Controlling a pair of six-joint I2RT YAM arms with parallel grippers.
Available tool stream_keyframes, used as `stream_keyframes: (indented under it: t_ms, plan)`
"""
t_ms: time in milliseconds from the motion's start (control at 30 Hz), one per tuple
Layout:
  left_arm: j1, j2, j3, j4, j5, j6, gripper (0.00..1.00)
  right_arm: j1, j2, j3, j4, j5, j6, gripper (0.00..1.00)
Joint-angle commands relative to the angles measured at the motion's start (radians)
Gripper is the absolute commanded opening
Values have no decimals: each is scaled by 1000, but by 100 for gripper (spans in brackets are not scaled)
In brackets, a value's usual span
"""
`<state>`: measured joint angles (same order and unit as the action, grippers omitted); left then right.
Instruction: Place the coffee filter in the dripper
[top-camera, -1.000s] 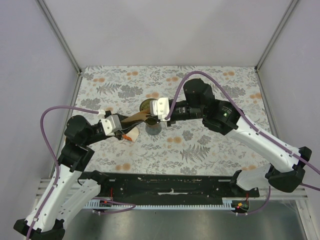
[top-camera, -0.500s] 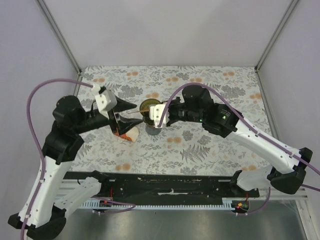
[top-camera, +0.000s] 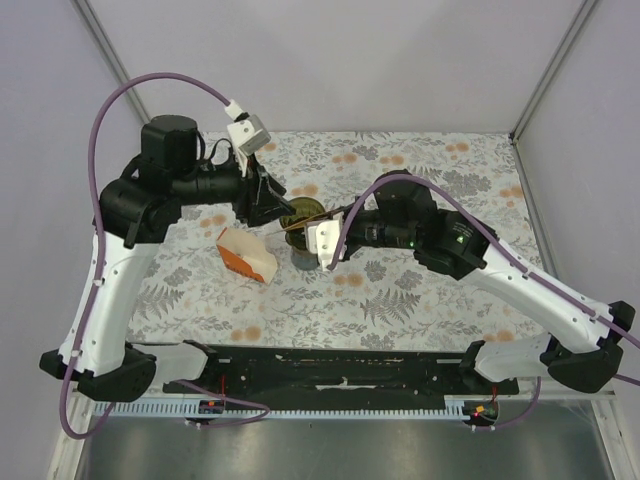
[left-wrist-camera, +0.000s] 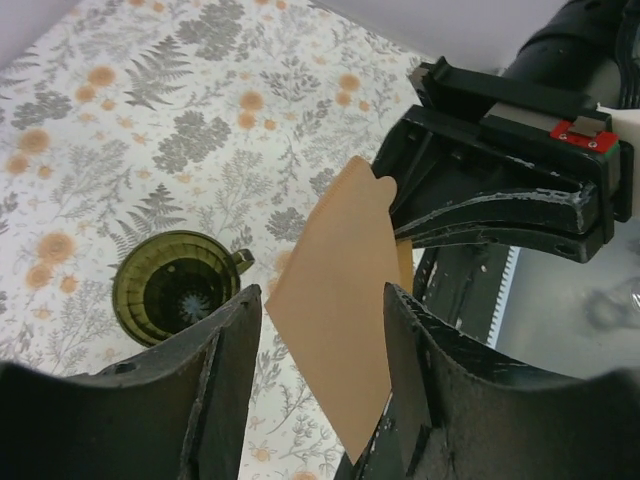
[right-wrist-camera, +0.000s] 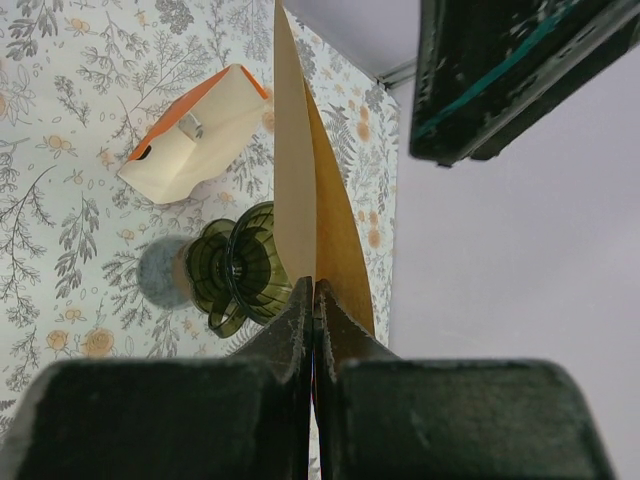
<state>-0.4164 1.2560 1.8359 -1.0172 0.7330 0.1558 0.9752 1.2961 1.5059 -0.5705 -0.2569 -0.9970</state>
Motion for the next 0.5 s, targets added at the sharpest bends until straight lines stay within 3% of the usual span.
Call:
stream_keyframes:
  t_ms: [0,167,333,467]
  plan:
    - [-61,17,77,-81,-23,86,58,3,-3,19,-20,-28,14,0]
    - [-120,28,30,-100,-75,125,58,3,38,51,-34,-30,34,0]
    - [-143,45,23,-83,-197,134,46,3,55,70,-42,-50,37,0]
    - [-165,72,25,-67,-231,123,43,5,65,74,-42,-58,40,0]
